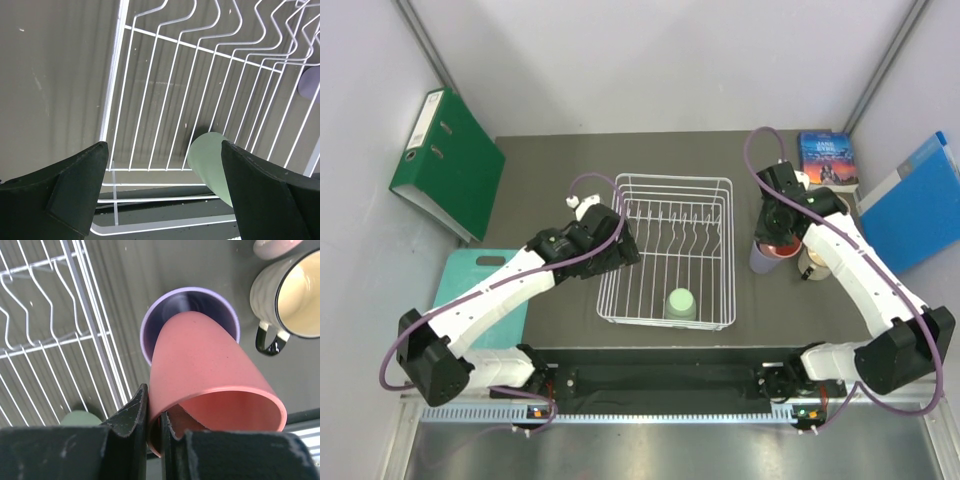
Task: Unload the cups from the dish rack
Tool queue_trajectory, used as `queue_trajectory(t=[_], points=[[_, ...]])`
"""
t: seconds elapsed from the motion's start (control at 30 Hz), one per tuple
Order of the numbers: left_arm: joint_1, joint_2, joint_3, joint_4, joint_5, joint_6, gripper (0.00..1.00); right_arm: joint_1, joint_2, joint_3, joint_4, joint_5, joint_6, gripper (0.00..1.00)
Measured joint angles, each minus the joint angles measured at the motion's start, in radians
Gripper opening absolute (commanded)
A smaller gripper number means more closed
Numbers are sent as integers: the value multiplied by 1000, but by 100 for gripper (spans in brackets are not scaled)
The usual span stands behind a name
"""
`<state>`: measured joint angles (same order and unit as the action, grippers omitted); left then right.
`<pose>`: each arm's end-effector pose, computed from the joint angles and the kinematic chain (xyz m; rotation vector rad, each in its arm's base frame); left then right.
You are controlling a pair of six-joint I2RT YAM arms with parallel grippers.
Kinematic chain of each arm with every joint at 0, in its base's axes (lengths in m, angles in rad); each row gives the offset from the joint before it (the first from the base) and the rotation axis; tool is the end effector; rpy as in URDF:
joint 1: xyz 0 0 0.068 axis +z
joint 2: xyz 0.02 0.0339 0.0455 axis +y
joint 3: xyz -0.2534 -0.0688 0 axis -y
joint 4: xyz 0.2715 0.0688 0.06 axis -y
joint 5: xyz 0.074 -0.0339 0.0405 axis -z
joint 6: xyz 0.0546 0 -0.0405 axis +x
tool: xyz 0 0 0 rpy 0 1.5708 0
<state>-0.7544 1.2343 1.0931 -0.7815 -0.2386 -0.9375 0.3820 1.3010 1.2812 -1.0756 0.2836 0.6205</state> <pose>0.2204 -0.1894 0.2726 -0.3296 2.4861 -0.4309 0.2683 0.0913 0.2999 0.3974 2.5632 -0.0227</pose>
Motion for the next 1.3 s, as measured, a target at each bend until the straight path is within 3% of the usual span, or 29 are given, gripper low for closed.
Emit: queue_trajectory(t=[0.3, 0.43, 0.63, 0.87, 1.0, 1.1, 1.23, 1.3], points=[[0, 21, -1, 2, 14, 21, 99, -51, 116, 0, 83, -14, -38, 0], [0, 23, -1, 2, 14, 27, 99, -70, 176, 13, 103, -27, -55, 19], [0, 29, -1, 1, 10, 40, 99, -71, 177, 78, 120, -26, -74, 39], [0, 29, -1, 5, 2, 62, 99, -71, 121, 209, 129, -30, -84, 47], [-2, 25, 2, 21, 33, 102, 99, -63, 8, 203, 176, -57, -89, 63], [-35, 18, 14, 29, 47, 153, 99, -61, -209, 80, 293, -129, -100, 73], [-181, 51, 101, 1, 15, 225, 99, -59, -493, -59, 407, -209, -105, 75], [-269, 88, 153, -3, -9, 250, 99, -58, -552, -79, 427, -230, -106, 76]])
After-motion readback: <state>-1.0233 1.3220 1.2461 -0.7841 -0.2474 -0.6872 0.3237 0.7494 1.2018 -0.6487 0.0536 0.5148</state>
